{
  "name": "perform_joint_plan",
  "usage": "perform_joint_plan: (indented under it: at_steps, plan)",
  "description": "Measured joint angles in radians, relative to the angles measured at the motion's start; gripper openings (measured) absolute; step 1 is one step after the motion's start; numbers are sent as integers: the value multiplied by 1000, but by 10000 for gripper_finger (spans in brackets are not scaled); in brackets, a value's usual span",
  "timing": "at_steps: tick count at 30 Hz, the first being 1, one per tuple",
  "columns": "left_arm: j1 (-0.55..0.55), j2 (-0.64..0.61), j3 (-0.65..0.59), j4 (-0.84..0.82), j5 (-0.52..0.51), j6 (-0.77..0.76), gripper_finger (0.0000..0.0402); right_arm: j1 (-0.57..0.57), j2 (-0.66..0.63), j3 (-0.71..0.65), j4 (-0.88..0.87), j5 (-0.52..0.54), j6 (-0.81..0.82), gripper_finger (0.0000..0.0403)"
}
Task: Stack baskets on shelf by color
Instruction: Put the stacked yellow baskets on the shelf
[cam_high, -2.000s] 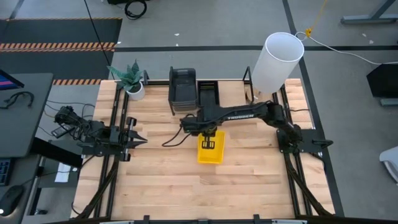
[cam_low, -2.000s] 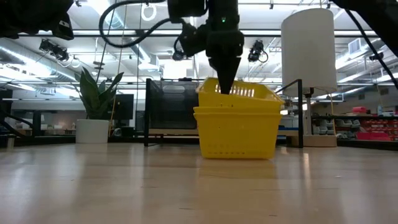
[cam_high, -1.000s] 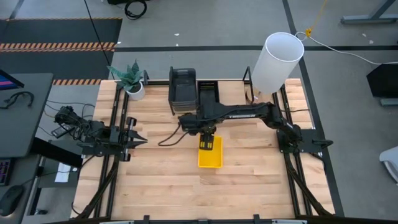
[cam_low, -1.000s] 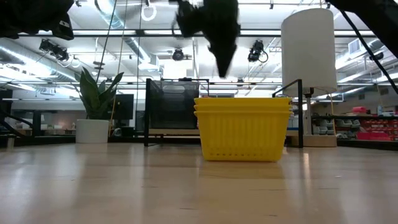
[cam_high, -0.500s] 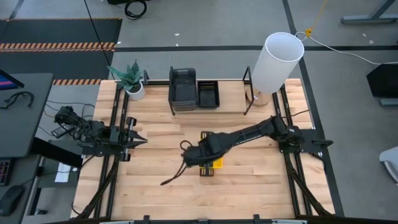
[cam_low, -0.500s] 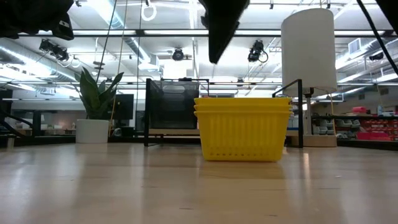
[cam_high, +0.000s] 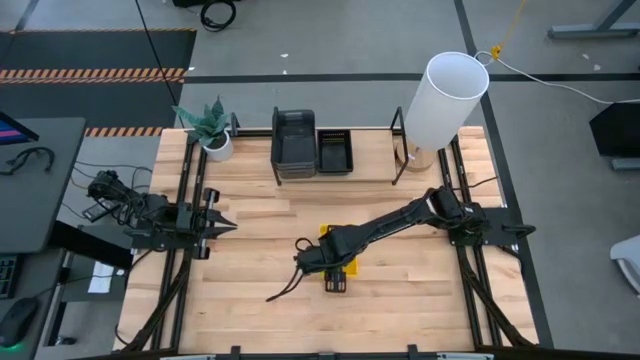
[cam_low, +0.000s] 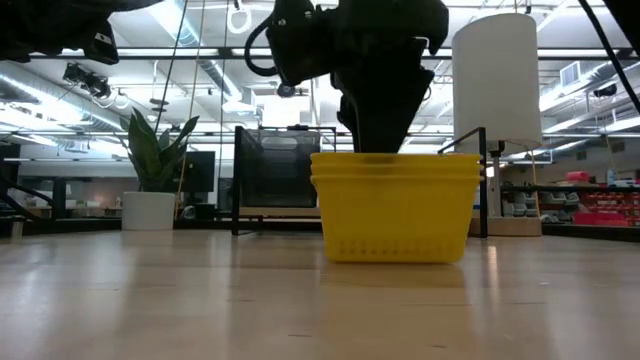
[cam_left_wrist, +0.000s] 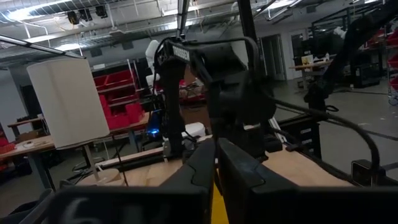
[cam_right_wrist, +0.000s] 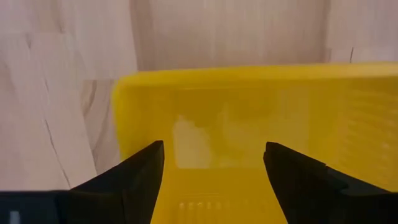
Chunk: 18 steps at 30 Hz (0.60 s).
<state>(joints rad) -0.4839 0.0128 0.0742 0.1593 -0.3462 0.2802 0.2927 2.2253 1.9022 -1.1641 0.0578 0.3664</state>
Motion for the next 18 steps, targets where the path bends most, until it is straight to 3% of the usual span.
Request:
perform_joint_plan:
  at_steps: [8, 18]
  plan:
    - [0, 0, 0, 0, 0, 0, 28, -22, 0, 11, -31, 6, 5, 273]
    - [0, 0, 0, 0, 0, 0, 29, -101, -1, 81, -141, 86, -89, 272]
